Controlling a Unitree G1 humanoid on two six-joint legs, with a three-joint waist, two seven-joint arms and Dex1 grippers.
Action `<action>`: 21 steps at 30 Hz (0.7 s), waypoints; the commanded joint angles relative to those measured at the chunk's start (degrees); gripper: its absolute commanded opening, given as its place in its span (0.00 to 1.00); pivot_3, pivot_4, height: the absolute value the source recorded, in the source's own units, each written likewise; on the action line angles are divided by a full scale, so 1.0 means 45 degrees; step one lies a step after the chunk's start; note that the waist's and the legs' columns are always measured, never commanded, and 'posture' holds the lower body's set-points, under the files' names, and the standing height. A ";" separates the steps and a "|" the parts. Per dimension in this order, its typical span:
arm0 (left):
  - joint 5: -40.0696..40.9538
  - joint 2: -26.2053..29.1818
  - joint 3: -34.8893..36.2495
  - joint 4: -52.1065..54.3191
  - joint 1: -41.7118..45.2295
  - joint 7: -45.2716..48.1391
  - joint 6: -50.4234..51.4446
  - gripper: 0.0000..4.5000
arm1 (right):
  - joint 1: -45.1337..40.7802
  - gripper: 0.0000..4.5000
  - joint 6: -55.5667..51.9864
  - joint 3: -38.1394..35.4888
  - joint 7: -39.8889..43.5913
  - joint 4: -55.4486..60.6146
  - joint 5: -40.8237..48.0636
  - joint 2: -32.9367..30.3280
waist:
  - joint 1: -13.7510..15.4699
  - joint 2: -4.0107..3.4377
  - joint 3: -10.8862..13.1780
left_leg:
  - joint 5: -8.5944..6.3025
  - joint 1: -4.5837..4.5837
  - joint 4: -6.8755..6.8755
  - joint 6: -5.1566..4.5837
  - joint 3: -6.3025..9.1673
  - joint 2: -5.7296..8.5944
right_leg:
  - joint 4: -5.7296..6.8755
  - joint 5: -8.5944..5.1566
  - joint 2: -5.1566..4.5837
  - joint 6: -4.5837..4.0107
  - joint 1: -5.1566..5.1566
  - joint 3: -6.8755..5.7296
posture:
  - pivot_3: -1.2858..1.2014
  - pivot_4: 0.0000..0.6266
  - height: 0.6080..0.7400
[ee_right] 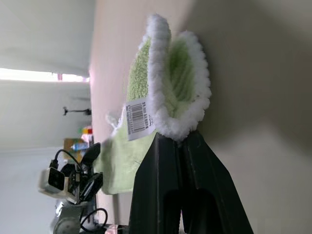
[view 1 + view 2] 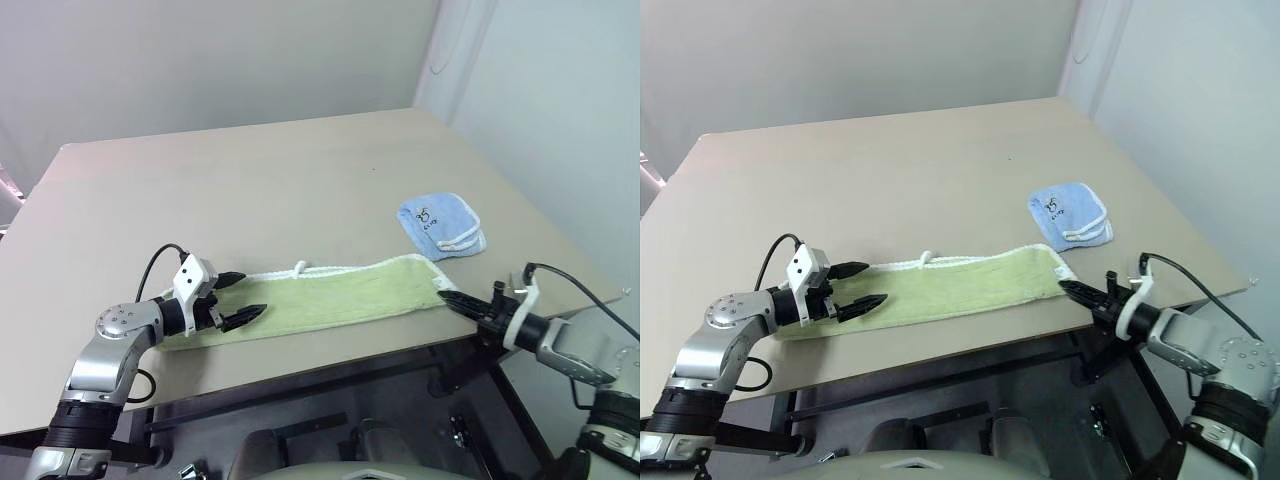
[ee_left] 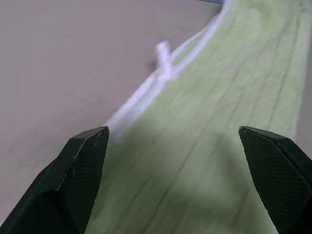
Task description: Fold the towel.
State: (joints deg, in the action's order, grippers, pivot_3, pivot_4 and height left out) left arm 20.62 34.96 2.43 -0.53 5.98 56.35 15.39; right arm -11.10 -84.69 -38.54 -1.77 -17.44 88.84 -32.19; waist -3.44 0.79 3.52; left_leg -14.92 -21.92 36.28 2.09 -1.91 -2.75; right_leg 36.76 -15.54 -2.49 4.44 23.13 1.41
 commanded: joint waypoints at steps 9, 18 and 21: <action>-0.0053 0.0098 0.0385 -0.0527 0.0481 -0.0248 -0.0353 1.00 | -0.0050 0.01 -0.1065 0.0745 0.3139 0.0515 -0.0114 -0.3022 | 0.0192 0.0000 -0.0003 | 0.0001 -0.0030 0.0011 -0.0002 0.0008 -0.0010 | 0.0003 0.0002 0.0025 0.0002 0.0035 0.0000 | 0.52 0.00 1.00; -0.0119 0.0060 0.0398 -0.0745 0.0660 -0.0528 -0.0401 1.00 | -0.1691 0.01 -0.1146 0.2273 0.4910 0.1921 -0.0258 -0.3569 | 0.0211 0.0003 -0.0002 | 0.0001 -0.0043 0.0026 -0.0002 0.0014 -0.0009 | 0.0005 0.0007 0.0028 0.0005 0.0038 -0.0001 | 0.52 0.00 1.00; -0.0127 0.0083 0.0406 -0.0613 0.0544 -0.0575 -0.0403 1.00 | -0.2248 0.01 -0.1209 0.3135 0.5333 0.2718 -0.0165 -0.3359 | 0.0214 0.0003 -0.0003 | 0.0001 -0.0049 0.0025 -0.0001 0.0017 -0.0010 | 0.0009 0.0013 0.0029 0.0015 0.0044 -0.0001 | 0.52 0.00 1.00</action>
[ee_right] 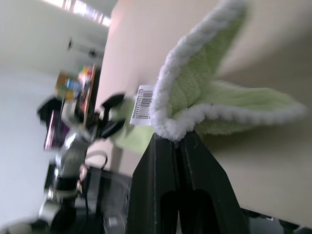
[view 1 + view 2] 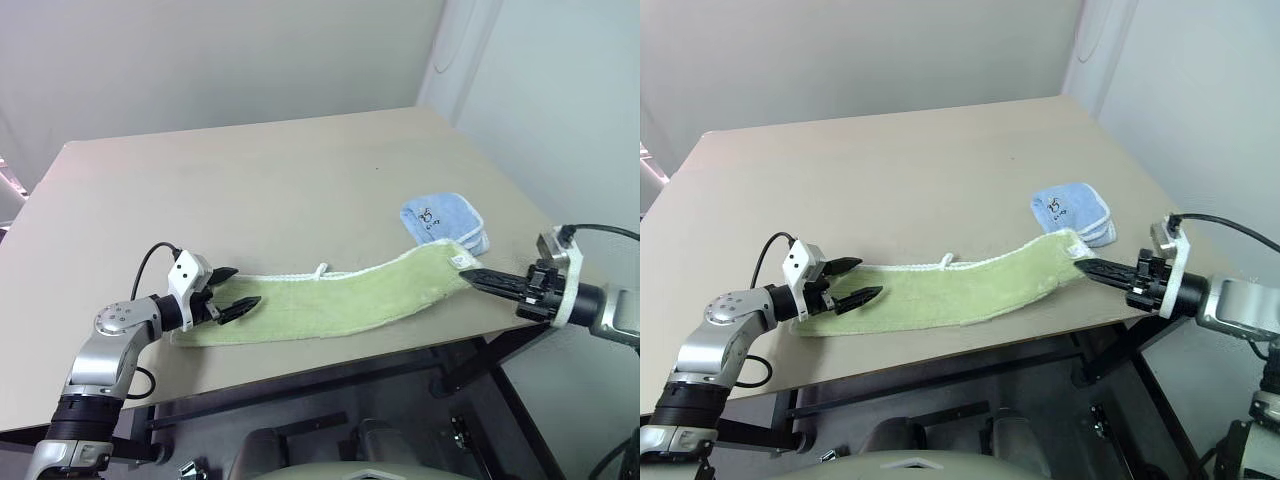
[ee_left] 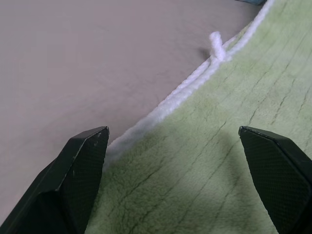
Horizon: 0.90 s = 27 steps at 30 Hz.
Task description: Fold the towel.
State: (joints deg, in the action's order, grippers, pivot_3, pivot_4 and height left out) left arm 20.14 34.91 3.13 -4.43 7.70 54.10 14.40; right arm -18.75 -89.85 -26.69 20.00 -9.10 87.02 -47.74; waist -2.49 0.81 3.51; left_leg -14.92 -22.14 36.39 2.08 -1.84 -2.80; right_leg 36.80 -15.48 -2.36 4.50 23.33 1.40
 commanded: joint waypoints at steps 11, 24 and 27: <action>0.0010 0.0272 0.0513 0.0541 -0.0051 -0.0342 -0.0075 1.00 | -0.3038 0.01 0.0448 0.3404 0.1409 0.1775 -0.0928 0.1931 | 0.0004 0.0000 0.0000 | 0.0000 -0.0019 0.0036 0.0000 0.0004 -0.0001 | 0.0035 0.0008 -0.0002 0.0010 0.0014 -0.0002 | 0.52 0.00 1.00; -0.0113 0.0252 0.0444 0.0793 -0.0335 -0.0520 -0.0197 1.00 | -0.4870 0.01 0.2622 0.3249 0.2469 -0.0038 -0.3762 0.3025 | 0.0070 -0.0002 0.0000 | 0.0000 -0.0064 0.0137 0.0000 0.0009 0.0003 | 0.0068 0.0025 -0.0018 0.0024 0.0020 -0.0014 | 0.52 0.00 1.00; -0.0118 0.0249 0.0418 0.0792 -0.0299 -0.0518 -0.0185 1.00 | -0.4869 0.01 0.2628 0.2898 0.2382 -0.0086 -0.3907 0.3071 | 0.0023 -0.0002 0.0000 | -0.0001 -0.0063 0.0136 0.0000 0.0005 0.0005 | 0.0066 0.0025 -0.0021 0.0025 0.0021 -0.0012 | 0.52 0.00 1.00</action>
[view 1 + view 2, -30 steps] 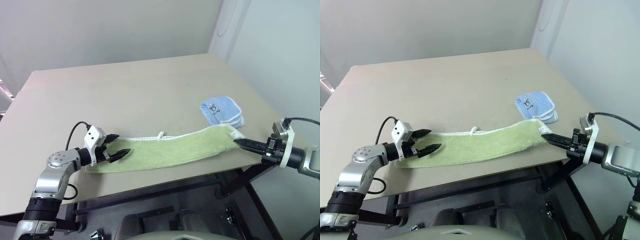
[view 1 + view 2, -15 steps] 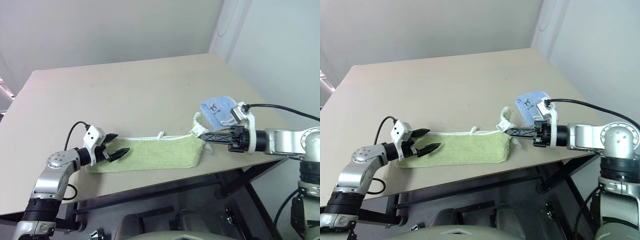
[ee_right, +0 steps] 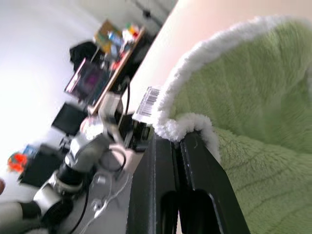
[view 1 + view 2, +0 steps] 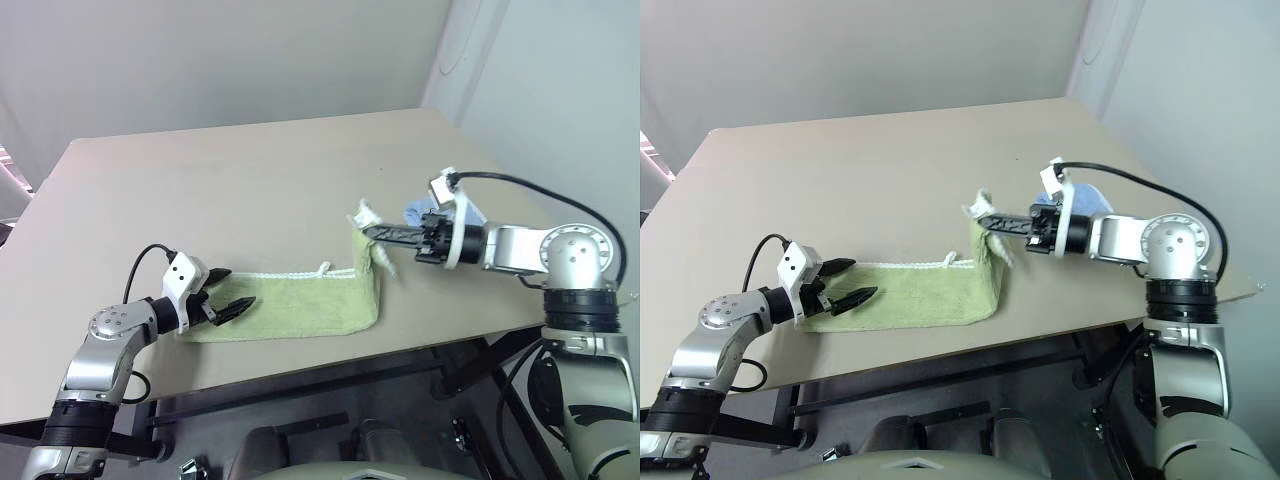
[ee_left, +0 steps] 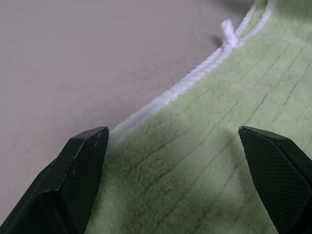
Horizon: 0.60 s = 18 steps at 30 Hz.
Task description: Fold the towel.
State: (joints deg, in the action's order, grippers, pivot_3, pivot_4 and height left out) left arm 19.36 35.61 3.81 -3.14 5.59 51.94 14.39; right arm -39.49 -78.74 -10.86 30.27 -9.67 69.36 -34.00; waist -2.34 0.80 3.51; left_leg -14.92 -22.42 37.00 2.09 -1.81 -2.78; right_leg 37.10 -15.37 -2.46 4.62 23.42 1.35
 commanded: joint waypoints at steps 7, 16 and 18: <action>-0.0061 0.0166 0.0171 0.0394 0.0294 0.0106 -0.0259 1.00 | 0.0548 0.01 -0.1157 -0.2282 0.0830 -0.0131 0.1133 -0.0945 | 0.0054 -0.0002 0.0000 | 0.0000 0.0005 0.0001 0.0000 0.0007 -0.0009 | 0.0013 0.0005 0.0015 -0.0006 0.0000 0.0000 | 0.52 0.00 1.00; -0.0227 0.0135 -0.0076 0.0050 0.0461 0.0477 -0.0438 1.00 | 0.4553 0.01 -0.2335 -0.4441 -0.0645 0.0831 0.3473 -0.1181 | 0.0232 0.0015 -0.0019 | -0.0006 0.0020 0.0008 -0.0010 -0.0007 -0.0012 | 0.0009 0.0002 0.0021 -0.0025 -0.0006 0.0016 | 0.52 0.00 1.00; -0.0286 0.0100 -0.0168 -0.0172 0.0606 0.0591 -0.0513 1.00 | 0.5591 0.01 -0.2238 -0.4554 -0.1429 0.1102 0.4468 -0.1039 | 0.0254 0.0017 -0.0020 | -0.0005 0.0028 0.0017 -0.0011 0.0004 -0.0018 | 0.0011 0.0005 0.0033 -0.0034 -0.0016 0.0014 | 0.52 0.00 1.00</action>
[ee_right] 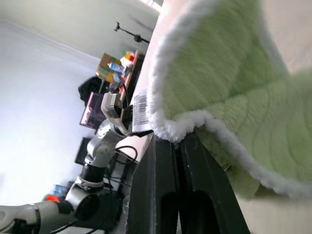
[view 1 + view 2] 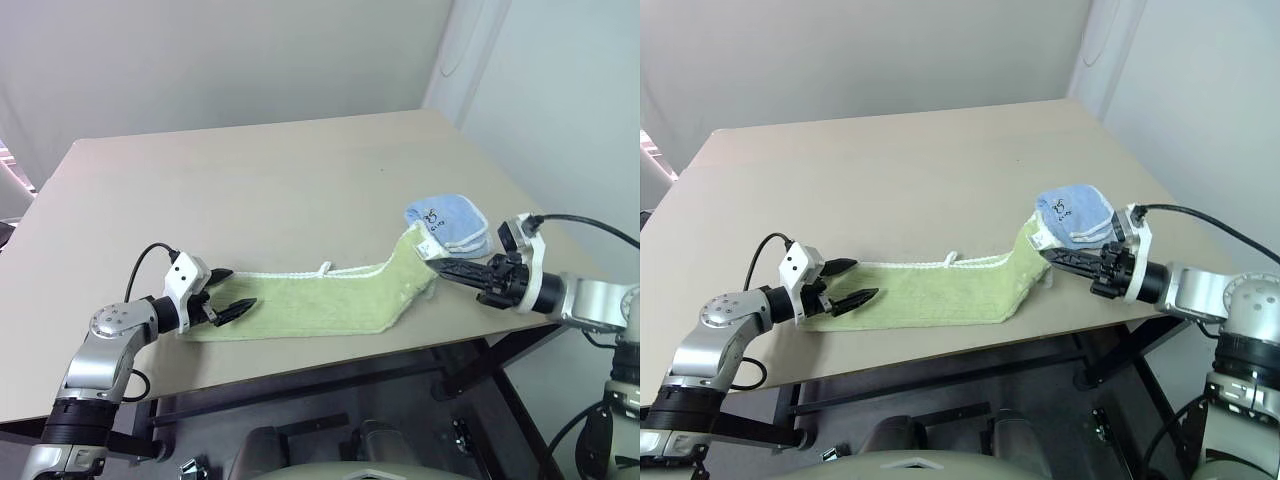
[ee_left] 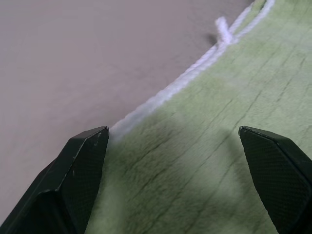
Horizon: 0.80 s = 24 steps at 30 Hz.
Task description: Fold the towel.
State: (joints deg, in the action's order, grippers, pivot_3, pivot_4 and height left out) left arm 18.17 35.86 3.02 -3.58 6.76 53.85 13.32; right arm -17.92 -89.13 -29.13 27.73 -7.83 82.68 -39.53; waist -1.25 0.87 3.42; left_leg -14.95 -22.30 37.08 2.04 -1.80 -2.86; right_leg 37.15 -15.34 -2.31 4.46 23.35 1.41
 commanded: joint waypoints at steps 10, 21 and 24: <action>-0.0376 -0.0206 -0.0519 -0.0930 0.1036 0.0527 -0.0621 1.00 | 0.5612 0.01 0.4025 0.0002 -0.5859 0.0961 0.6693 0.0577 | -0.0026 0.0009 -0.0011 | 0.0000 -0.0007 0.0010 0.0000 -0.0009 0.0007 | -0.0028 0.0002 -0.0012 0.0008 -0.0016 0.0009 | 0.52 0.00 1.00; -0.0518 -0.0402 -0.0655 -0.1420 0.1359 0.0777 -0.0785 1.00 | 0.5163 0.01 0.7321 -0.0115 -0.9028 0.0165 0.6008 0.1332 | -0.0273 -0.0008 -0.0026 | 0.0000 -0.0005 0.0007 -0.0002 0.0002 0.0007 | -0.0029 0.0006 -0.0011 0.0000 -0.0023 0.0012 | 0.52 0.00 1.00; -0.0533 -0.0427 -0.0657 -0.1397 0.1407 0.0786 -0.0763 1.00 | 0.4607 0.01 0.7761 0.0082 -0.9348 0.0261 0.5486 0.1540 | -0.0277 -0.0013 -0.0030 | 0.0001 -0.0003 0.0007 -0.0003 0.0003 0.0006 | -0.0026 0.0007 -0.0007 0.0000 -0.0023 0.0014 | 0.52 0.00 1.00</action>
State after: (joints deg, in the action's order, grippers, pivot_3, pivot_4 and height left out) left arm 15.63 33.60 -0.45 -10.67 11.90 57.30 10.73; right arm 3.86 -55.62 -28.42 -13.63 -7.91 108.18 -32.88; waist -2.50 0.81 3.29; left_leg -14.94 -22.31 37.11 2.02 -1.76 -2.83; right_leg 37.03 -15.31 -2.33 4.46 23.24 1.47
